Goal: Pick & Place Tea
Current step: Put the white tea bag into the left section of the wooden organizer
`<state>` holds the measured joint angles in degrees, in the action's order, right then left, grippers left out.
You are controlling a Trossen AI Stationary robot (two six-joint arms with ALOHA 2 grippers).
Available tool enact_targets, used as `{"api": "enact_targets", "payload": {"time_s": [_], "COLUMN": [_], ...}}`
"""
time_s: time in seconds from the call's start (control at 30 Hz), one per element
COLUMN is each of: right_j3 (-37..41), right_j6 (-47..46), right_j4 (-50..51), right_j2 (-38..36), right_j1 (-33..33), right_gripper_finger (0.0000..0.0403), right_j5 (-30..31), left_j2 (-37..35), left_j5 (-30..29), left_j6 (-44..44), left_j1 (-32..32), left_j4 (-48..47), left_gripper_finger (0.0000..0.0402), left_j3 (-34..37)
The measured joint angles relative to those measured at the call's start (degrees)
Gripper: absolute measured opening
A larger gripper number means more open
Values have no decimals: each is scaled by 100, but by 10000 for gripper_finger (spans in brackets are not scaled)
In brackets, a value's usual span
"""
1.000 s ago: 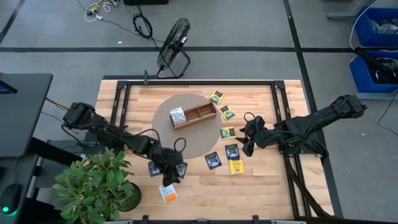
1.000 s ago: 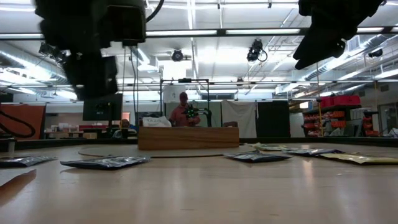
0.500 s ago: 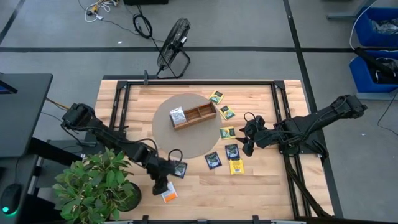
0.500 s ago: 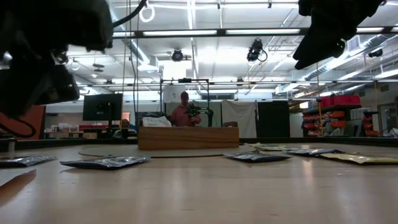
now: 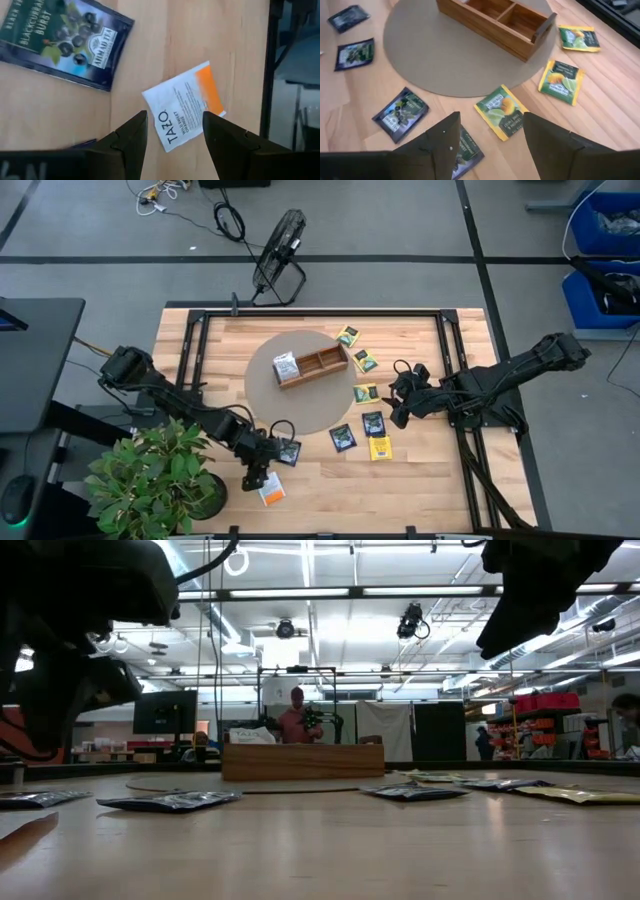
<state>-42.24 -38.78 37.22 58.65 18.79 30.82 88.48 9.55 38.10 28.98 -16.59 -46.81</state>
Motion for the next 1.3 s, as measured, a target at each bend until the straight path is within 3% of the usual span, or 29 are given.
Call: {"api": "enact_targets", "payload": {"time_s": [0.2,0.37,0.53,0.87,1.0,1.3], "right_j3": [0,0,0,0,0,0], "right_j6": [-241,-282,-284,-580,-582,-988], "right_j4": [-16,-12,-3,123,148,315], "right_j2": [0,0,0,0,0,0], "right_j1": [-2,0,0,0,0,0], "right_gripper_finger": [224,224,224,224,224,224], "right_j5": [174,174,173,125,165,270], "left_j2": [331,439,622,962,967,1095], "left_j5": [-57,-479,-576,-660,-683,-764], "left_j6": [41,229,-148,-758,-1184,-1477], "left_j1": [161,139,135,187,197,202], "left_j4": [276,182,589,495,458,421], "left_gripper_finger": [194,189,180,174,141,13], "left_j3": [-4,-2,-8,-33,-27,-26]}}
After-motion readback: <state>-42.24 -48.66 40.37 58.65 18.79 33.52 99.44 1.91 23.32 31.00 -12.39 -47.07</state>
